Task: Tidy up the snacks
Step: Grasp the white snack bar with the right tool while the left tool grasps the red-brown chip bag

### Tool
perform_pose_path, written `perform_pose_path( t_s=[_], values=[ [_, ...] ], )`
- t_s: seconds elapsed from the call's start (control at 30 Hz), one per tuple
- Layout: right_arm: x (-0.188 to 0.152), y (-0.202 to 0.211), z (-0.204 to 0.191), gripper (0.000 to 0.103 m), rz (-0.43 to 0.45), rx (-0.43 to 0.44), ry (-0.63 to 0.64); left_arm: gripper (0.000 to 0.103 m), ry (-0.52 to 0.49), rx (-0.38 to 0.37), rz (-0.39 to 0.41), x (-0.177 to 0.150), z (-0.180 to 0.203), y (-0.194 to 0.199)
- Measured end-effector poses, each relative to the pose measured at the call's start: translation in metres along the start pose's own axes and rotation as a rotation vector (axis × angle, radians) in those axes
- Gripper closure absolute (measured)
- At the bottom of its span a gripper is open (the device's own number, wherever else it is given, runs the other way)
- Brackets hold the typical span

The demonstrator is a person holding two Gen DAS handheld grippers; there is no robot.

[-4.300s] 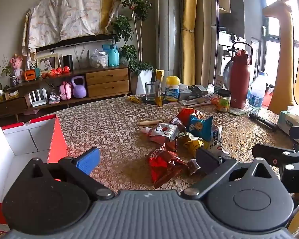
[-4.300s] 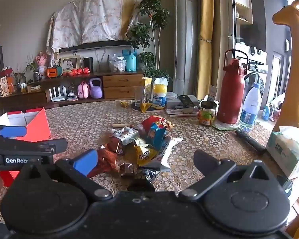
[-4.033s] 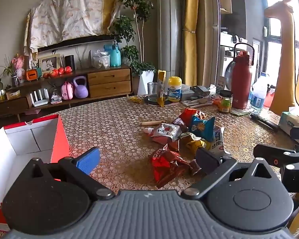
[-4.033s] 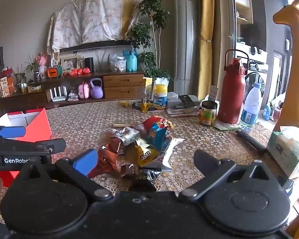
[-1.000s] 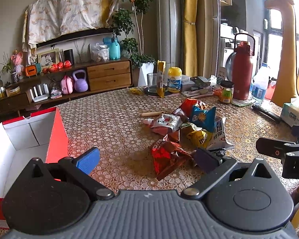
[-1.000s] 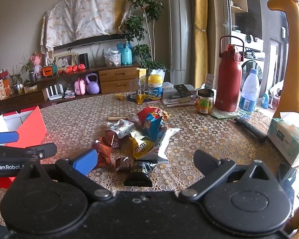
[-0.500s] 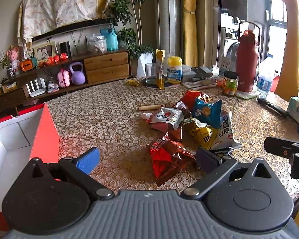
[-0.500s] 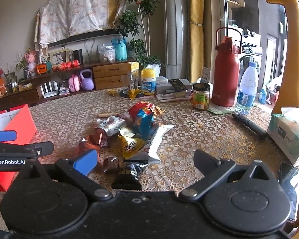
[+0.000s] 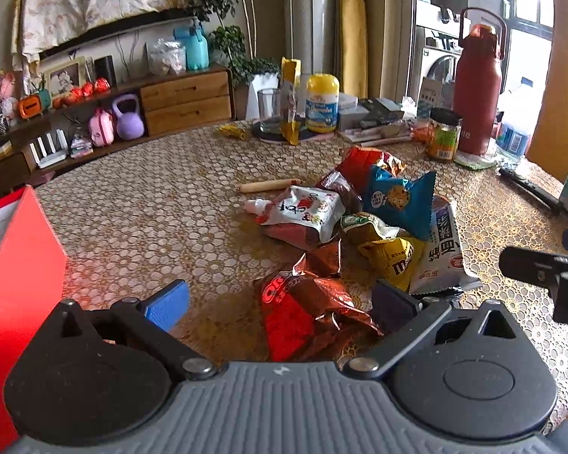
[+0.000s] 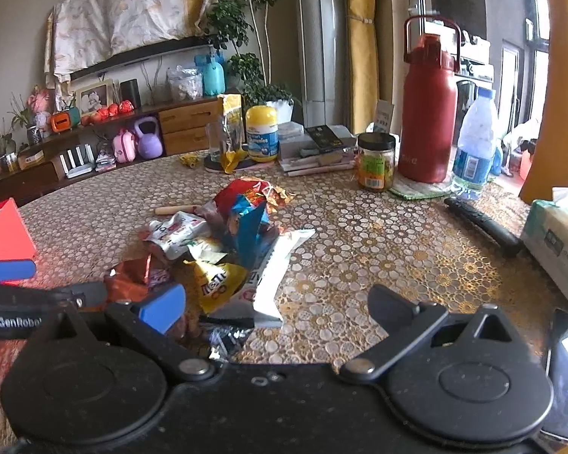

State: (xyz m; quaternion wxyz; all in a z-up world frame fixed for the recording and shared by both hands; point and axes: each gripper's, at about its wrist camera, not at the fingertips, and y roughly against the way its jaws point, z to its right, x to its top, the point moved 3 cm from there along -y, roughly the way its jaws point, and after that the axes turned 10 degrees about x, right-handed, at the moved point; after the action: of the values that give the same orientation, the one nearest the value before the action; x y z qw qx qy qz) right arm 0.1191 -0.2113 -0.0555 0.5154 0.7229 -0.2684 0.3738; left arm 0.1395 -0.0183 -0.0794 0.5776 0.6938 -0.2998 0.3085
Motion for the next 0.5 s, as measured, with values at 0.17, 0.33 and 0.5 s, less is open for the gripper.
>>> perform_pose_path(
  t_s=[0.17, 0.33, 0.5],
  values=[
    [0.005, -0.021, 0.006, 0.000, -0.021, 0.002, -0.005, 0.000, 0.000, -0.015, -0.033, 0.001, 0.006, -0.020],
    [0.007, -0.039, 0.008, 0.000, -0.045, 0.012, -0.013, 0.000, 0.010, -0.034, -0.058, 0.000, 0.009, -0.034],
    [0.008, -0.058, 0.007, 0.000, -0.078, 0.031, -0.015, 0.001, 0.030, -0.062, -0.087, -0.003, 0.010, -0.045]
  ],
)
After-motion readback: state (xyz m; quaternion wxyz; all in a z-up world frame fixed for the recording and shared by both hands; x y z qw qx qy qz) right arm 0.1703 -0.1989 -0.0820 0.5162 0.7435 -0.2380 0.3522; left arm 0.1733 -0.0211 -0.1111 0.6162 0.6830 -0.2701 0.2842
